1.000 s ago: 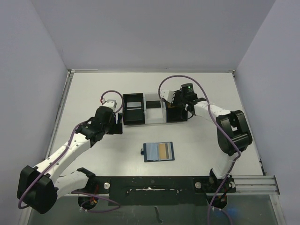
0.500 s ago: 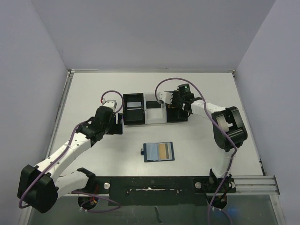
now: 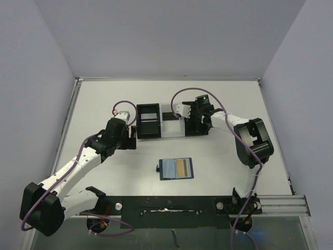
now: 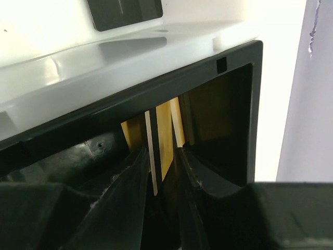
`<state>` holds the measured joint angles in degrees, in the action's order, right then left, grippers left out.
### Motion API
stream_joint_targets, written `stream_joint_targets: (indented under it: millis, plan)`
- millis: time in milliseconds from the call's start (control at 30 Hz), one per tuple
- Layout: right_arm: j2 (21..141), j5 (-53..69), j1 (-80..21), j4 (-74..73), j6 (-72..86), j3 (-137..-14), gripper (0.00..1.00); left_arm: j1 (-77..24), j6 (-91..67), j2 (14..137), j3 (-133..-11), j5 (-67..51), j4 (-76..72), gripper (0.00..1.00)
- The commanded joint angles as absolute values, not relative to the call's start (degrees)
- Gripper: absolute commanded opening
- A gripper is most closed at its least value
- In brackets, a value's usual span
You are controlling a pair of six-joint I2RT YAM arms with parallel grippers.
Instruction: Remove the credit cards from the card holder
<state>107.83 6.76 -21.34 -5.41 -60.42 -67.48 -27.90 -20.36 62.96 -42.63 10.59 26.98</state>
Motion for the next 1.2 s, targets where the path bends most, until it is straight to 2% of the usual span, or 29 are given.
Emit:
stream_joint_targets:
  millis: [0, 367, 567, 700, 900, 1033, 1067, 1167]
  plan:
    - [105.09, 7.14, -20.58, -6.01, -59.33, -67.95, 0.28, -27.43, -19.78, 63.27, -44.08, 9.52, 24.71, 0.74]
    - [108.1, 4.32, -20.87, -7.19, -54.79, -70.04, 0.32, -27.42, -19.51, 65.05, -44.31, 8.62, 25.0, 0.74]
    - [105.44, 4.84, -20.98, -5.68, -49.23, -71.27, 0.36, -27.42, -19.51, 64.98, -44.32, 8.61, 24.92, 0.74]
    - [102.07, 4.95, -20.66, -2.61, -36.05, -71.98, 0.38, -27.42, -19.51, 65.0, -44.27, 8.69, 24.93, 0.74]
    - [100.25, 1.63, -21.92, 1.88, -2.25, -67.73, 0.42, -27.42, -19.56, 64.71, -44.22, 9.19, 24.96, 0.74]
    - [103.32, -2.41, -22.36, -6.64, 14.64, -72.0, 0.4, -27.2, -19.6, 64.44, -44.13, 9.19, 24.81, 0.74]
    - [104.87, -2.85, -22.22, -11.69, 16.91, -74.15, 0.38, -27.16, -19.6, 64.37, -44.12, 9.15, 24.79, 0.74]
    - [106.85, -6.27, -22.92, -14.25, 20.05, -75.34, 0.35, -27.16, -19.64, 64.34, -44.16, 9.23, 24.79, 0.74]
